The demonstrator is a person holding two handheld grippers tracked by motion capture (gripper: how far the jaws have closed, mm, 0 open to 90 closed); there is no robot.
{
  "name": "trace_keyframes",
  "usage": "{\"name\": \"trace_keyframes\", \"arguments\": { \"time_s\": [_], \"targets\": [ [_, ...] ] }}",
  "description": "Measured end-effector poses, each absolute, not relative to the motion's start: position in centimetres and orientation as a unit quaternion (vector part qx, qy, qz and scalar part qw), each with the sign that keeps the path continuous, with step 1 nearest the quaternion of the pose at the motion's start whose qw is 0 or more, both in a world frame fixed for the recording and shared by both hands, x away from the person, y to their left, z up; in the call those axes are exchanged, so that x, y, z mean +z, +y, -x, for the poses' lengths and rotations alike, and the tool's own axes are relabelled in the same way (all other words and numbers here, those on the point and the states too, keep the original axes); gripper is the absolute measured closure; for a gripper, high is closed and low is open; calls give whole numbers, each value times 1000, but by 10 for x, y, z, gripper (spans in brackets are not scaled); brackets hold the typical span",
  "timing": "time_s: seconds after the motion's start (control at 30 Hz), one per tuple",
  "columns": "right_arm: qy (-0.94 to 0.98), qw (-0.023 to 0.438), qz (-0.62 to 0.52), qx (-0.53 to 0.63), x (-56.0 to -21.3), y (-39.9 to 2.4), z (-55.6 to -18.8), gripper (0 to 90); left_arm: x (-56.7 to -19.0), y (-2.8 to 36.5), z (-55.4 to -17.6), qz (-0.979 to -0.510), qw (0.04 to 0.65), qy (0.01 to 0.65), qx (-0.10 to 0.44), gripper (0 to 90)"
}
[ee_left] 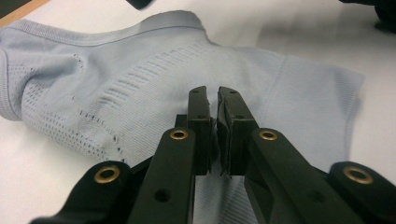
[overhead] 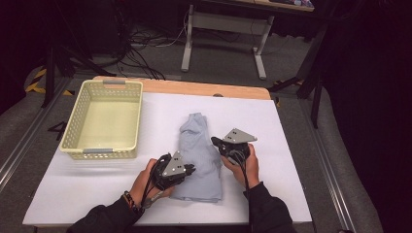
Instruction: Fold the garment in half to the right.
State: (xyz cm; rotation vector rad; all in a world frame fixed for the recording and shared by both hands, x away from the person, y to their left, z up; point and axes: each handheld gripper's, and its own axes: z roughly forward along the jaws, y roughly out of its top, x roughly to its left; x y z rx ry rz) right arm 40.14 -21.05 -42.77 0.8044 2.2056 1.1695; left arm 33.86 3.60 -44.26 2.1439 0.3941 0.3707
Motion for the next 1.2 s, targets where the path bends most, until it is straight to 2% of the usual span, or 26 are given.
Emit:
{"name": "trace_keyframes", "arguments": {
  "time_s": [0.13, 0.4, 0.5, 0.6, 0.63, 0.77, 0.97, 1.07, 1.2],
  "targets": [
    [822, 243, -284, 429, -431, -213, -386, 897, -436, 40, -334, -867, 449, 153, 155, 851],
    [836, 246, -263, 413, -432, -213, -359, 897, -437, 44, -329, -874, 438, 147, 152, 869],
    [843, 236, -267, 402, -440, -217, -355, 896, -441, 43, -329, -883, 419, 142, 158, 869],
    [850, 245, -267, 383, -445, -218, -355, 896, -447, 41, -332, -889, 408, 142, 156, 869],
    [851, 228, -280, 380, -454, -223, -358, 896, -449, 41, -334, -891, 404, 143, 152, 869],
    [852, 221, -291, 374, -461, -227, -359, 897, -453, 41, -336, -892, 402, 147, 145, 869],
    [854, 222, -299, 363, -465, -230, -358, 897, -451, 42, -335, -888, 410, 144, 148, 862],
    [850, 221, -304, 369, -462, -235, -355, 895, -445, 47, -334, -880, 430, 143, 145, 829],
    [839, 223, -302, 393, -456, -239, -350, 853, -439, 54, -332, -872, 442, 147, 151, 815]
  ]
}}
